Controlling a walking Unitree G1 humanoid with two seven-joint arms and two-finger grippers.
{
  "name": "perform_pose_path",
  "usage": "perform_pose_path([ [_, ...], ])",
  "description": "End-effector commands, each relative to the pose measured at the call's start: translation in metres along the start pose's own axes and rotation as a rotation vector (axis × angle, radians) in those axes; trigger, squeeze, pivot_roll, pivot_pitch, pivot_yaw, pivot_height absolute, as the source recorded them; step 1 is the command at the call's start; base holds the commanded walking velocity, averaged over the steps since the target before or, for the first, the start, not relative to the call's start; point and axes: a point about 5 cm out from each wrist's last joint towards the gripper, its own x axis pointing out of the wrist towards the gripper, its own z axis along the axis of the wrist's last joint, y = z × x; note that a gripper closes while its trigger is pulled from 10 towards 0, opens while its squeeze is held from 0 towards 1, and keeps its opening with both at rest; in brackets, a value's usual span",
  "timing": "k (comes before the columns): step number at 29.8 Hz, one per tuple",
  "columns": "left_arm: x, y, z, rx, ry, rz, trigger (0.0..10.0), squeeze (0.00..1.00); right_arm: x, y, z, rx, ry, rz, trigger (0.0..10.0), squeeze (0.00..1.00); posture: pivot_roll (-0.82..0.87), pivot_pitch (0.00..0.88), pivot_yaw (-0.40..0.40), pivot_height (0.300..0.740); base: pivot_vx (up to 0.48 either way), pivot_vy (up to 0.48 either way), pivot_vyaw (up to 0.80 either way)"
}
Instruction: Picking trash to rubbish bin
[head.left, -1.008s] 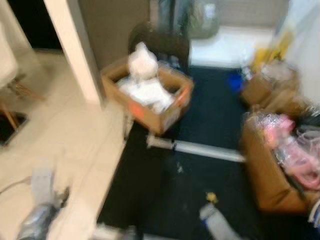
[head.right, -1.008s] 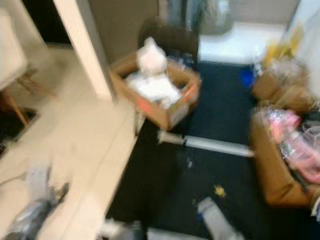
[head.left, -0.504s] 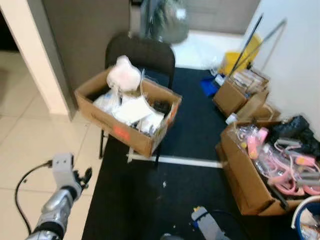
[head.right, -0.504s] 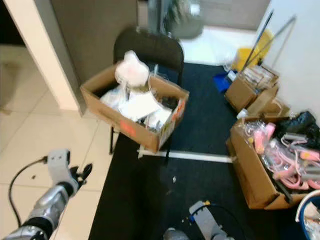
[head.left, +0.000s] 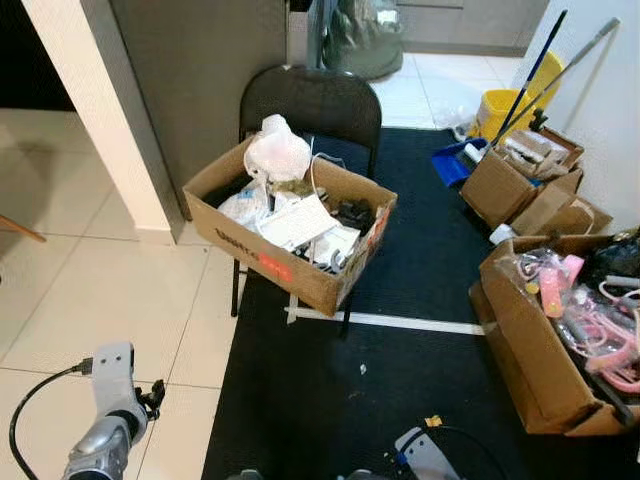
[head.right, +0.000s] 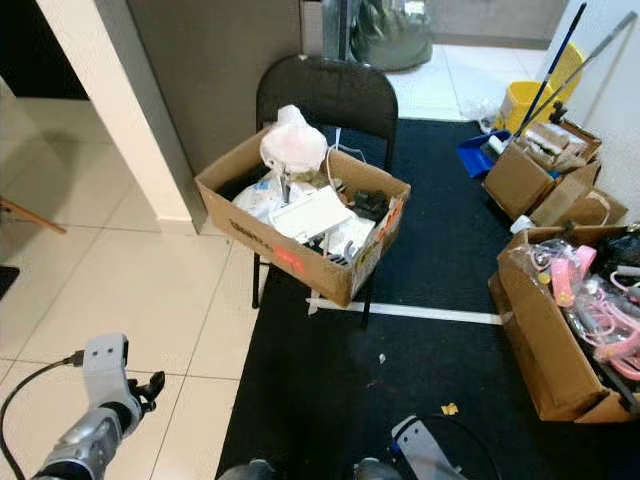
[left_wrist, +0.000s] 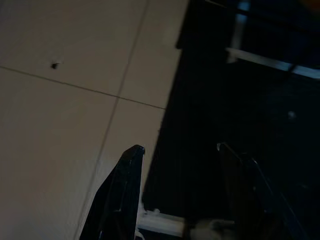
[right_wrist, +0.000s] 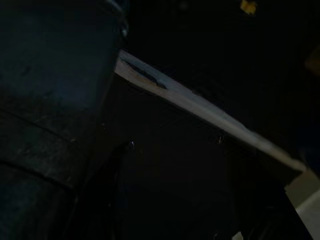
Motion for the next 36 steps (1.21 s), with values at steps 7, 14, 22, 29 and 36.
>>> perform_pose_path([
  [7, -0.007, 0.006, -0.019, 0.001, 0.063, 0.02, 10.0, 0.0, 0.002, 0.015, 0.002, 0.02, 0.002, 0.048, 10.0, 0.0, 0.05, 0.059, 0.011, 0.74, 0.0, 0.0, 0.0],
  [14, -0.016, 0.008, -0.041, 0.013, 0.138, 0.027, 10.0, 0.0, 0.002, 0.015, 0.004, 0.033, -0.004, 0.046, 10.0, 0.0, 0.05, 0.062, 0.014, 0.74, 0.0, 0.0, 0.0],
  [22, -0.024, 0.009, -0.059, -0.004, 0.192, 0.046, 10.0, 0.0, 0.001, 0.013, 0.002, 0.029, 0.004, 0.048, 10.0, 0.0, 0.05, 0.068, 0.001, 0.74, 0.0, 0.0, 0.0],
  [29, -0.034, 0.008, -0.082, -0.001, 0.289, 0.059, 10.0, 0.0, 0.001, 0.011, 0.001, 0.037, 0.003, 0.039, 10.0, 0.0, 0.03, 0.067, 0.0, 0.74, 0.0, 0.0, 0.0],
  [36, -0.05, 0.008, -0.111, 0.011, 0.418, 0.086, 10.0, 0.0, 0.001, 0.01, 0.0, 0.02, 0.011, 0.043, 10.0, 0.0, 0.03, 0.071, -0.014, 0.74, 0.0, 0.0, 0.0],
])
